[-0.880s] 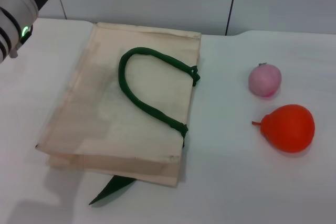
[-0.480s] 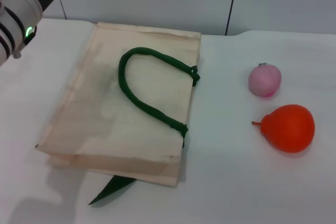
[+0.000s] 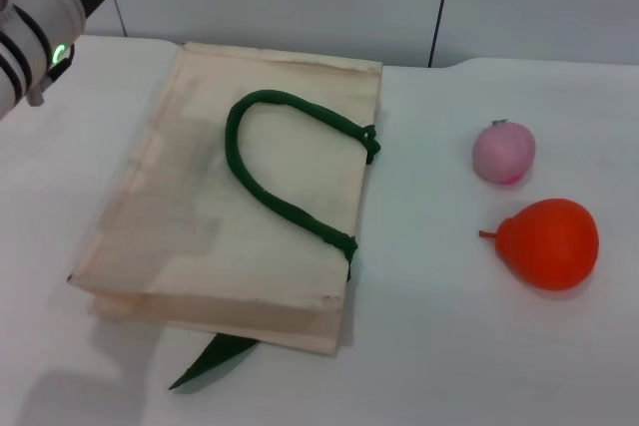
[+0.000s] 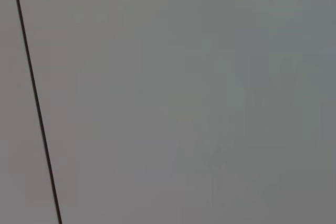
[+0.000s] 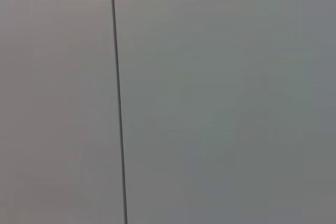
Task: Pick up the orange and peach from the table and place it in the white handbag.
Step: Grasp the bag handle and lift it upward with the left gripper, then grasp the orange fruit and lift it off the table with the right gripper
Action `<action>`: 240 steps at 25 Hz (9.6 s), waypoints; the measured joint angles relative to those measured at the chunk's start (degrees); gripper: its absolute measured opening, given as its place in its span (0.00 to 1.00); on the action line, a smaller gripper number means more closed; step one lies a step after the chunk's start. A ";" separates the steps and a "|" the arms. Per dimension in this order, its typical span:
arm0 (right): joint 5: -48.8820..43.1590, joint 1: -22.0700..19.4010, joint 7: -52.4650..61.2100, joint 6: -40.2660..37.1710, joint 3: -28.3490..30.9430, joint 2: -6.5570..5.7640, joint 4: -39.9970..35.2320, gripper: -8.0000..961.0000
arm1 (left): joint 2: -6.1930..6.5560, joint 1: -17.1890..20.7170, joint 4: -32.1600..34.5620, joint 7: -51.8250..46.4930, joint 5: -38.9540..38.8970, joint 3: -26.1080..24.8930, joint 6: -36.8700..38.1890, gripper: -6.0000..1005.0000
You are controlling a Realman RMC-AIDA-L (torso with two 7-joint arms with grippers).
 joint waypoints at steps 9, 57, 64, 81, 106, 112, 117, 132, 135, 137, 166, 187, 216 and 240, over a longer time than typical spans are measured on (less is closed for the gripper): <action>0.00 0.06 0.08 -0.23 -0.11 0.00 0.01 0.83 | 0.03 -2.56 7.68 0.46 0.34 -6.64 -19.20 0.63; -2.20 2.30 2.76 2.00 -0.05 -0.09 0.03 0.82 | -0.09 -29.42 -16.83 7.90 4.35 -25.32 -64.96 0.56; -2.20 1.98 2.89 2.32 0.10 -0.09 -0.68 0.82 | -0.07 -29.54 -19.07 7.76 4.15 -25.38 -64.05 0.54; -2.19 1.90 2.95 2.90 0.09 0.00 -0.79 0.82 | 0.15 -29.73 -24.41 4.58 3.52 -26.02 -60.25 0.53; -2.16 1.93 3.04 4.97 0.11 0.09 -1.68 0.82 | 0.27 -34.93 -36.36 3.60 3.82 -25.76 -52.72 0.51; -2.19 1.90 3.11 5.47 0.09 0.09 -1.68 0.82 | 0.26 -34.95 -36.97 3.66 3.91 -25.81 -51.53 0.50; -2.20 1.90 3.12 5.61 -0.04 0.17 -2.07 0.82 | 0.44 -35.69 -38.91 3.82 3.74 -25.93 -50.62 0.50; -2.19 1.98 3.63 6.90 0.05 0.18 -2.32 0.82 | 0.45 -37.86 -42.94 3.94 4.04 -25.76 -47.73 0.43; -2.18 1.99 3.66 6.94 0.08 0.18 -2.37 0.82 | 0.37 -37.78 -42.97 3.95 4.04 -25.63 -46.80 0.40; -2.19 1.99 3.66 6.94 0.09 0.18 -2.37 0.82 | 0.31 -37.48 -42.79 3.97 3.92 -25.59 -46.07 0.37; -37.81 6.57 32.53 4.94 0.46 0.25 -8.27 0.82 | 0.22 -21.74 3.58 8.68 -8.26 -25.93 -61.21 0.14; -61.10 4.62 56.92 25.92 6.88 0.02 -21.86 0.81 | 0.39 -18.86 19.37 8.97 -8.53 -29.59 -67.00 0.13; -79.19 16.28 56.26 31.70 12.98 -0.09 -5.94 0.85 | 0.52 -20.38 20.17 9.83 -8.38 -30.60 -68.92 0.13; -77.65 19.09 56.79 33.18 13.80 0.34 -4.34 0.88 | 0.62 -21.40 20.08 9.77 -8.28 -30.84 -69.74 0.13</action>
